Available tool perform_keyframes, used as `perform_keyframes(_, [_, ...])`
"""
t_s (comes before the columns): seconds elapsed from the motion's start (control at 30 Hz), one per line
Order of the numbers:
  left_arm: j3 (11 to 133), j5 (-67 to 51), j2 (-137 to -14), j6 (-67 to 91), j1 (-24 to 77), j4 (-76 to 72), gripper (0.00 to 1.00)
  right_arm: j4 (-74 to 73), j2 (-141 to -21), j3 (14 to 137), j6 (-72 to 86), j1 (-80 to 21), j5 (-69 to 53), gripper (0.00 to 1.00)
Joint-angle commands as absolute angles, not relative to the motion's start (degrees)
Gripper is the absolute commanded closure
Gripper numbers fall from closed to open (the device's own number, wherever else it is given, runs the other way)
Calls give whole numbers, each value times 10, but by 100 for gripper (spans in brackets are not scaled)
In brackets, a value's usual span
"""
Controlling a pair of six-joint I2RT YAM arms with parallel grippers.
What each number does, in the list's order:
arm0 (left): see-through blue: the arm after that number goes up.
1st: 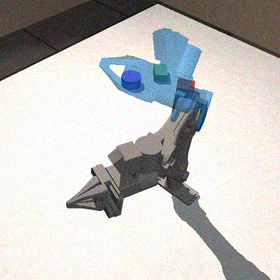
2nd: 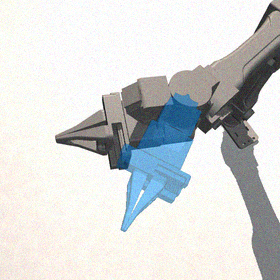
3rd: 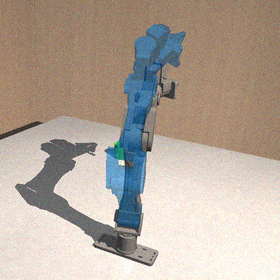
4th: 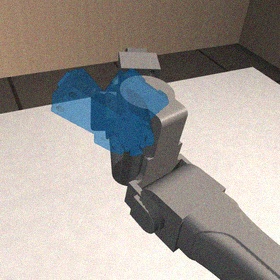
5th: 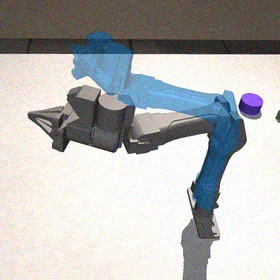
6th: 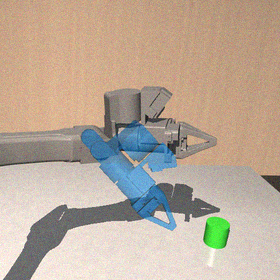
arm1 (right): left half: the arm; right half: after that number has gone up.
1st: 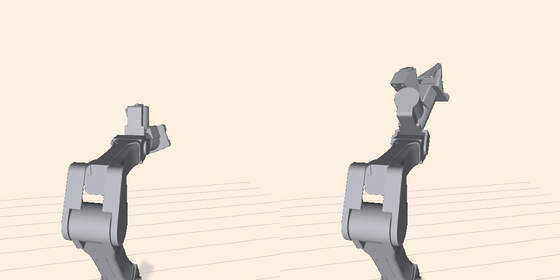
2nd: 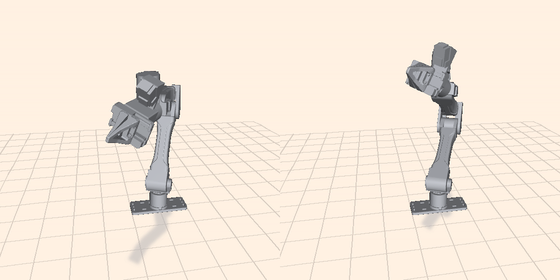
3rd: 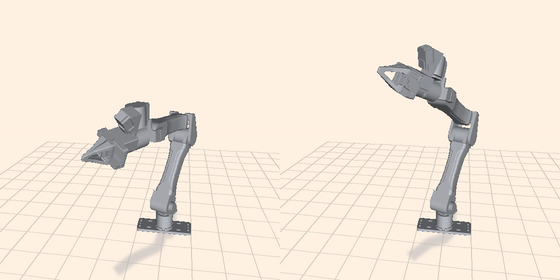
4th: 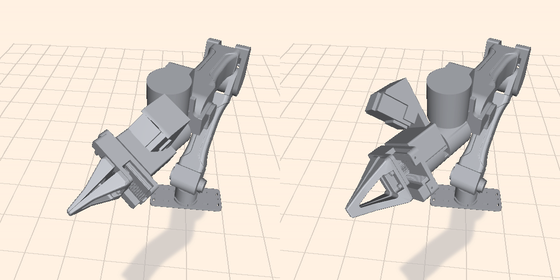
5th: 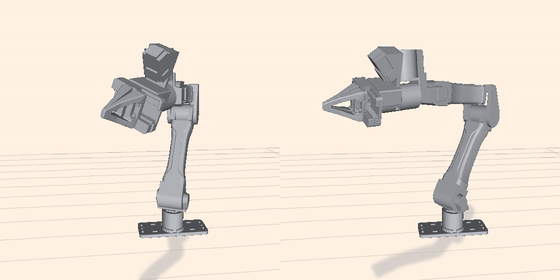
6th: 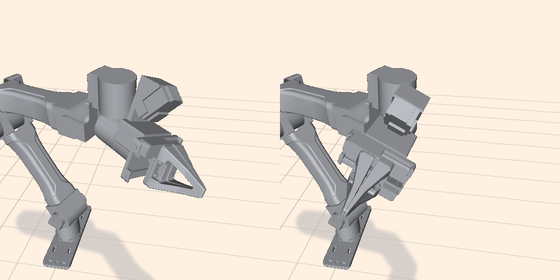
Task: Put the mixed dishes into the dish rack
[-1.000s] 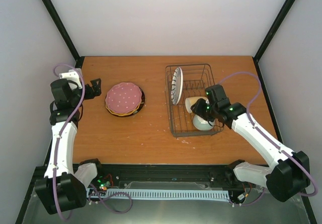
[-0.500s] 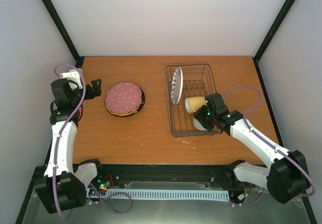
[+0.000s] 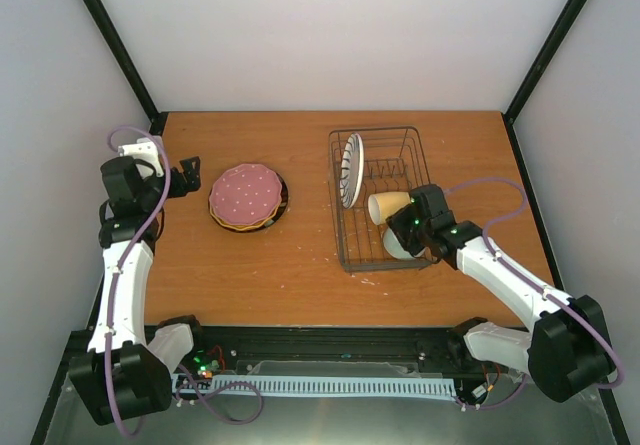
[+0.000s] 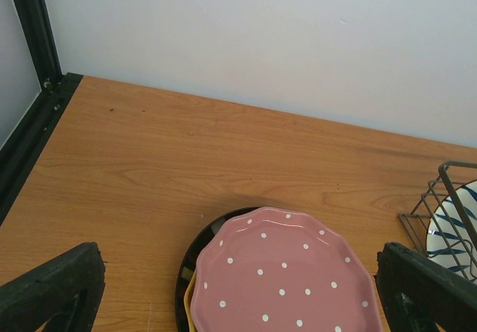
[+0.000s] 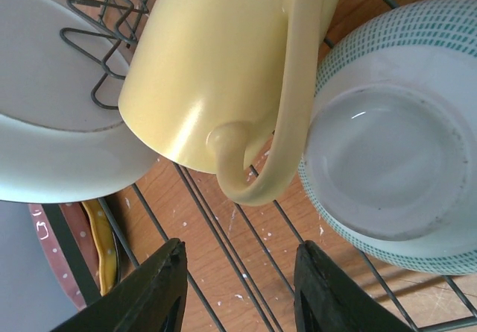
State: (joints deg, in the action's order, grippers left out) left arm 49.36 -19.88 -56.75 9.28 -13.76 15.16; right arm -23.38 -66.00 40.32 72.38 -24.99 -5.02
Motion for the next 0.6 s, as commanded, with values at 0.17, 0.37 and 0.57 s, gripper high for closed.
perform_keyframes(0.17, [508, -192, -557, 78, -138, 155, 0, -209, -677, 394, 758, -243, -34, 61])
perform_keyframes(0.37, [506, -191, -556, 77, -138, 154, 0, -194, -701, 389, 765, -242, -44, 62])
perform_keyframes(0.57, [506, -188, -554, 77, -138, 154, 0, -183, -704, 381, 776, -243, -27, 64])
